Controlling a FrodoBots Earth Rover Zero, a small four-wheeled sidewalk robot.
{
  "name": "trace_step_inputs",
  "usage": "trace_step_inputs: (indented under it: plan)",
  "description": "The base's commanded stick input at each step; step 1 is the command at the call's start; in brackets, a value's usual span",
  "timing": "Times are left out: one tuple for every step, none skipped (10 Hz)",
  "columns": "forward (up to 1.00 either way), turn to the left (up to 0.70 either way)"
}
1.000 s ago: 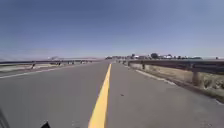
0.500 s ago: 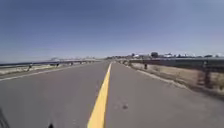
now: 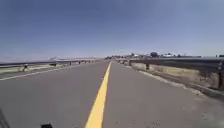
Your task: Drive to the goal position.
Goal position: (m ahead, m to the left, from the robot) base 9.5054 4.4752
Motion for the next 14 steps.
trace_step_inputs:
  plan:
    - [0.85,0.00]
    - [0.85,0.00]
    - [0.85,0.00]
    - [0.85,0.00]
    - [0.85,0.00]
    - [0.85,0.00]
    - [0.85,0.00]
    - [0.85,0.34]
    - [0.85,0.34]
    - [0.85,0.29]
    - [0.85,0.13]
    - [0.85,0.00]
    - [0.85,0.00]
    - [0.85,0.00]
